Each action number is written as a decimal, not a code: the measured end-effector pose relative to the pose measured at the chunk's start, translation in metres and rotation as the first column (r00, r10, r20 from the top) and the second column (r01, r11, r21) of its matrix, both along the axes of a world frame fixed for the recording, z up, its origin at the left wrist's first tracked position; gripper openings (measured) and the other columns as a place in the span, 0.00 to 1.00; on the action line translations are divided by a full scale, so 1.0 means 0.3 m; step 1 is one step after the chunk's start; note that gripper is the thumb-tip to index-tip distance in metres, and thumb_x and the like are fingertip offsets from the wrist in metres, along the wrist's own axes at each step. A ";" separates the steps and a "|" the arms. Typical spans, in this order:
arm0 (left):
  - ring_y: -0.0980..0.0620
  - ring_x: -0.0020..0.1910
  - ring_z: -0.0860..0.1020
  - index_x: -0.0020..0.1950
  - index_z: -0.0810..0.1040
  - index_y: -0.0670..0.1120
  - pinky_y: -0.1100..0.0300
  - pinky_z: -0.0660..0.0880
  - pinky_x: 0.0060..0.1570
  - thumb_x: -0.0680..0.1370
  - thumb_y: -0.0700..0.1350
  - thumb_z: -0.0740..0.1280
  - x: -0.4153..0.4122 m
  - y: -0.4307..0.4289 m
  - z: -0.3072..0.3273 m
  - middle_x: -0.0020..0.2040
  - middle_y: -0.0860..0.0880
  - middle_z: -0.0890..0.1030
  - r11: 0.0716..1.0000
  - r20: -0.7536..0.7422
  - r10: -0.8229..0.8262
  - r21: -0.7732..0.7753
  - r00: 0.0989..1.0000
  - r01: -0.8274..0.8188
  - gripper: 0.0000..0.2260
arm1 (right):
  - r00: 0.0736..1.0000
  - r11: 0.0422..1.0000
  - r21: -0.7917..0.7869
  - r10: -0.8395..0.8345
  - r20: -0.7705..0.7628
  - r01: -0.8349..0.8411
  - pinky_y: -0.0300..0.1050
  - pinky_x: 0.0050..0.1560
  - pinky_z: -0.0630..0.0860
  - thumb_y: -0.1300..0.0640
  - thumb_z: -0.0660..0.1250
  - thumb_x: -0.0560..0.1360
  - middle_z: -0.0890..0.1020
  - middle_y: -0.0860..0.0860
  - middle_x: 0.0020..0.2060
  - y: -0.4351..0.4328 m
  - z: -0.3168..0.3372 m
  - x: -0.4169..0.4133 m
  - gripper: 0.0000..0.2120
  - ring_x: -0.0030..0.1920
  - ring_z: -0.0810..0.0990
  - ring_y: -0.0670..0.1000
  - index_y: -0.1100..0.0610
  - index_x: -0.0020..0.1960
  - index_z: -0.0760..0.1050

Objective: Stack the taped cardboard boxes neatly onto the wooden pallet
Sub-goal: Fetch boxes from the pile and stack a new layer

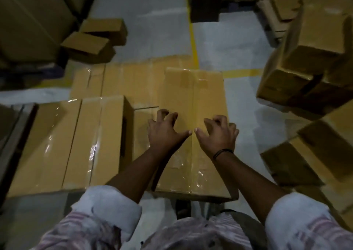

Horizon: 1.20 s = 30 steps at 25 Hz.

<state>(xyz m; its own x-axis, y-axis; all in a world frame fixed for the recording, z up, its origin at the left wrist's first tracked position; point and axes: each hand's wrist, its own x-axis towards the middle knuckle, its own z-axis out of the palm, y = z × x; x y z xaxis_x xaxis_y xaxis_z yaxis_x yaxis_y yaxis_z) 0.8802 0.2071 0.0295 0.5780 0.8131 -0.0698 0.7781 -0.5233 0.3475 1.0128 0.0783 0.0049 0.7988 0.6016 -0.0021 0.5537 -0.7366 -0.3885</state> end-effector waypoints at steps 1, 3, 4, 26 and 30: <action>0.41 0.64 0.70 0.73 0.71 0.59 0.48 0.73 0.58 0.65 0.79 0.65 -0.040 0.009 -0.009 0.73 0.54 0.65 0.999 -0.014 0.039 -0.008 0.999 -0.039 0.42 | 0.999 0.999 -0.007 0.036 -0.007 -0.036 0.55 0.63 0.64 0.30 0.62 0.71 0.69 0.45 0.62 0.023 -0.010 -0.027 0.24 0.59 0.67 0.57 0.42 0.59 0.77; 0.40 0.65 0.69 0.74 0.71 0.59 0.48 0.72 0.58 0.65 0.79 0.66 -0.101 0.013 -0.017 0.73 0.53 0.65 0.994 -0.058 0.104 -0.017 0.993 -0.105 0.42 | 0.994 0.994 -0.010 0.109 -0.024 -0.110 0.55 0.62 0.65 0.31 0.63 0.71 0.69 0.46 0.61 0.051 -0.025 -0.065 0.23 0.58 0.68 0.58 0.43 0.58 0.77; 0.40 0.65 0.69 0.75 0.71 0.59 0.48 0.71 0.58 0.65 0.79 0.66 -0.130 0.005 -0.017 0.74 0.52 0.65 0.990 -0.074 0.139 -0.019 0.987 -0.141 0.42 | 0.988 0.989 -0.018 0.148 -0.034 -0.149 0.55 0.62 0.65 0.31 0.63 0.71 0.69 0.46 0.61 0.061 -0.030 -0.080 0.22 0.57 0.68 0.58 0.43 0.58 0.77; 0.38 0.66 0.69 0.74 0.71 0.60 0.43 0.72 0.63 0.63 0.76 0.69 -0.371 0.528 -0.379 0.75 0.55 0.61 0.951 -0.067 0.256 -0.163 0.964 -0.264 0.42 | 0.962 0.951 -0.146 0.274 -0.009 -0.273 0.57 0.60 0.66 0.32 0.60 0.73 0.67 0.50 0.60 0.627 -0.391 -0.277 0.24 0.59 0.67 0.59 0.45 0.62 0.73; 0.36 0.67 0.68 0.77 0.68 0.58 0.43 0.72 0.63 0.64 0.73 0.72 -0.420 0.635 -0.529 0.77 0.53 0.58 0.956 -0.072 0.137 -0.253 0.988 -0.151 0.44 | 0.972 0.956 -0.186 0.234 0.008 -0.228 0.57 0.59 0.66 0.32 0.63 0.72 0.67 0.51 0.62 0.715 -0.533 -0.306 0.24 0.61 0.67 0.60 0.45 0.62 0.72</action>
<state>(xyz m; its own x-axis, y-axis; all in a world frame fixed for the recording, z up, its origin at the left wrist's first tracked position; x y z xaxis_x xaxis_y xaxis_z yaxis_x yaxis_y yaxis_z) 0.7542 0.3977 -0.1293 0.4461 0.8379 -0.3146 0.8595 -0.3029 0.4118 0.9212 0.2929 -0.1550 0.6395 0.7612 -0.1080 0.7261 -0.6442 -0.2405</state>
